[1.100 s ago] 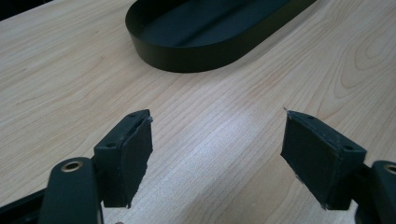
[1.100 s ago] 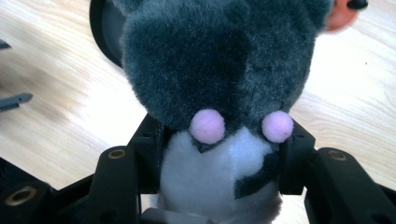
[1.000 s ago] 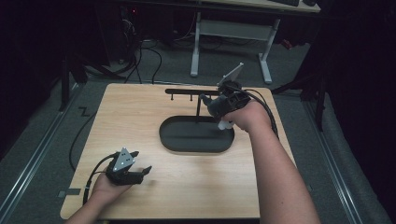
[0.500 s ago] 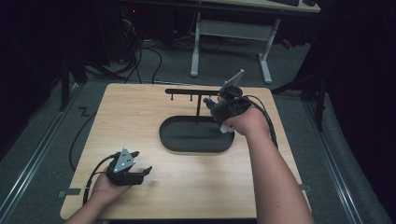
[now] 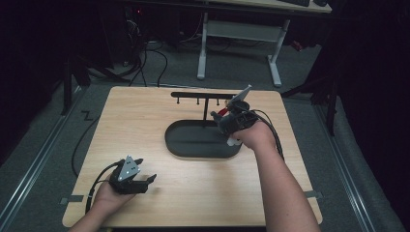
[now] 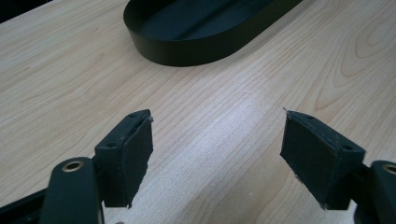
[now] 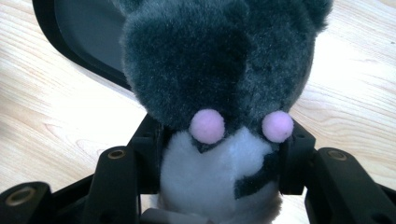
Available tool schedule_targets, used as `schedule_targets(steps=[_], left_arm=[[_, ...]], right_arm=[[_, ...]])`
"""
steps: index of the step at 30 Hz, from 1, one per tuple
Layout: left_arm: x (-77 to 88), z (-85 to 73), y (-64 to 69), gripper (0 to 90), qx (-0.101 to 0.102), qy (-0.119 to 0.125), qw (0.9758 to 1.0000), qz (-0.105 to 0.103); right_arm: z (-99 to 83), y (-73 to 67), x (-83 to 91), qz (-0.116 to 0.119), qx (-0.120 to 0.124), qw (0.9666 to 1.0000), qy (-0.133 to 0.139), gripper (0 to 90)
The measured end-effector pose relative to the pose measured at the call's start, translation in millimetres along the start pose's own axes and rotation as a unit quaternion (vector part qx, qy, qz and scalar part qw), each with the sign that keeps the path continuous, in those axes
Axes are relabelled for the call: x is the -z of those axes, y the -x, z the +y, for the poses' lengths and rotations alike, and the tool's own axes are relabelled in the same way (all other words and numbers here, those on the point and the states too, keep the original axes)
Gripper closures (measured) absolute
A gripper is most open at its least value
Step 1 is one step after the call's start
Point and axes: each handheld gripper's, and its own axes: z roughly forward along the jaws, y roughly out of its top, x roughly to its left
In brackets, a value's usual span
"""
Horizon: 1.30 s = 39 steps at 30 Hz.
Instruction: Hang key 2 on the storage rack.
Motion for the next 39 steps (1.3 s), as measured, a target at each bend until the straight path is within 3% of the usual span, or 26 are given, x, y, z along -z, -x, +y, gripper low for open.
schedule_targets(steps=[5, 10, 13, 16, 21, 29, 39], left_arm=[[0.4, 0.1, -0.4, 25.7, 0.001, 0.002, 1.0, 0.0], [0.5, 0.0, -0.7, 25.7, 0.001, 0.001, 1.0, -0.001], [1.6, -0.3, -1.3, 25.8, -0.001, 0.004, 1.0, 0.001], [1.3, -0.2, -3.1, 25.8, 0.003, 0.007, 1.0, 0.0], [2.2, 0.0, -3.4, 25.8, 0.004, 0.009, 0.9999, -0.003], [-3.1, 3.6, -1.9, 26.2, 0.0, 0.009, 0.9999, -0.008], [-7.7, 6.1, 0.5, 26.3, -0.005, 0.006, 0.9999, -0.014]], right_arm=[[-1.7, -12.2, 6.2, 0.016, 0.025, 0.9995, 0.006, 47.7], [1.6, -23.7, 40.7, -0.002, 0.039, 0.9986, 0.036, 47.7], [7.9, -23.9, 57.4, -0.014, 0.03, 0.9983, 0.047, 47.7], [14.2, -19.9, 63.0, -0.031, 0.019, 0.9978, 0.055, 47.7], [18.6, -11.1, 47.1, -0.038, 0.0, 0.9986, 0.037, 47.7], [15.1, -3.7, 3.4, -0.018, -0.004, 0.9998, 0.005, 47.6], [17.4, 2.4, -17.7, 0.0, -0.011, 0.9999, 0.012, 46.2]])
